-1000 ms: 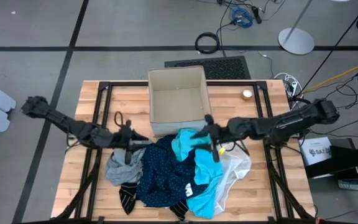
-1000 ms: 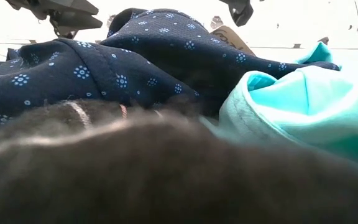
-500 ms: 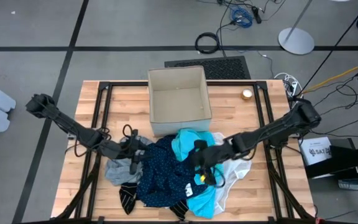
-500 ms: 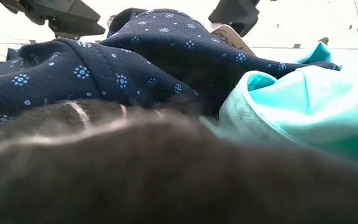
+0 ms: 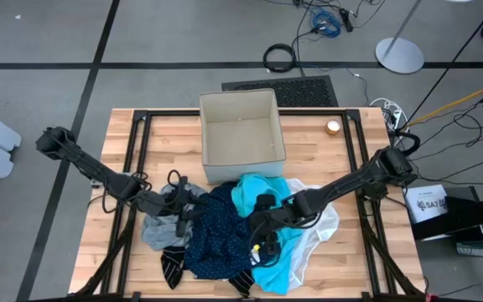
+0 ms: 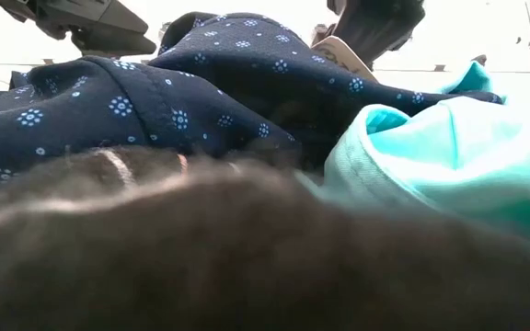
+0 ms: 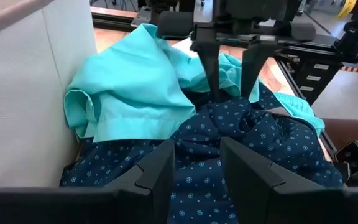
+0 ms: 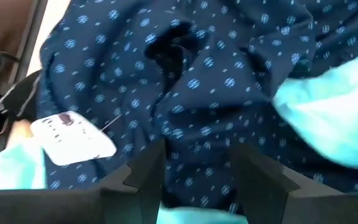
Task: Sort clothes
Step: Put the blue shirt into the laundry bin
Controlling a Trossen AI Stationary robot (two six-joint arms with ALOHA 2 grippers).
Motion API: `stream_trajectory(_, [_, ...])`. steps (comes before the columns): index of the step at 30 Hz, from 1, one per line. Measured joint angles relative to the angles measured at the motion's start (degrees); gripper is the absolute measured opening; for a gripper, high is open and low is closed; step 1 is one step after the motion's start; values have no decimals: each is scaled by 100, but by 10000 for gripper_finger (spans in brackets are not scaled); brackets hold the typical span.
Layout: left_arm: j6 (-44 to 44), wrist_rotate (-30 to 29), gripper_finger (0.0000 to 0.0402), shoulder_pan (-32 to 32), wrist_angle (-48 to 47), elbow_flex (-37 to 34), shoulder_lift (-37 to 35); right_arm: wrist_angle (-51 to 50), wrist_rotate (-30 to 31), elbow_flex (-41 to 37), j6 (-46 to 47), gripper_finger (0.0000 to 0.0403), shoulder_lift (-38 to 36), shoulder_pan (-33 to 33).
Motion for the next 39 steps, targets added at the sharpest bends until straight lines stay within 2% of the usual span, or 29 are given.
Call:
stream_trajectory(4, [35, 4, 138, 2, -19, 0, 49, 493, -92, 7, -119, 166, 149, -14])
stream_trajectory(7, [19, 7, 138, 2, -28, 2, 137, 500, -93, 6, -201, 159, 272, -15])
stream_trajectory(10, [7, 7, 138, 2, 29, 2, 275, 469, -84, 2, -181, 117, 317, 5])
stream_trajectory(14, [-11, 9, 138, 2, 113, 2, 506, 676, -60, 3, -241, 21, 318, 99])
stream_trajectory(19, [-4, 75, 138, 0, 476, 2, 778, 652, -47, 177, -354, 3, 292, 266])
stream_trajectory(24, [2, 125, 138, -23, 570, 2, 843, -182, 324, 1049, -456, 1, 271, 521])
stream_trajectory(30, [143, 148, 138, -22, 629, 2, 822, -1385, 1264, 2504, -825, 1, 266, 919])
stream_trajectory(35, [322, 149, 138, -22, 627, 2, 822, -1934, 2027, 3680, -1292, 0, 265, 1203])
stream_trajectory(39, [388, 146, 138, -22, 622, 2, 822, -1961, 2664, 4430, -1920, 0, 262, 1367])
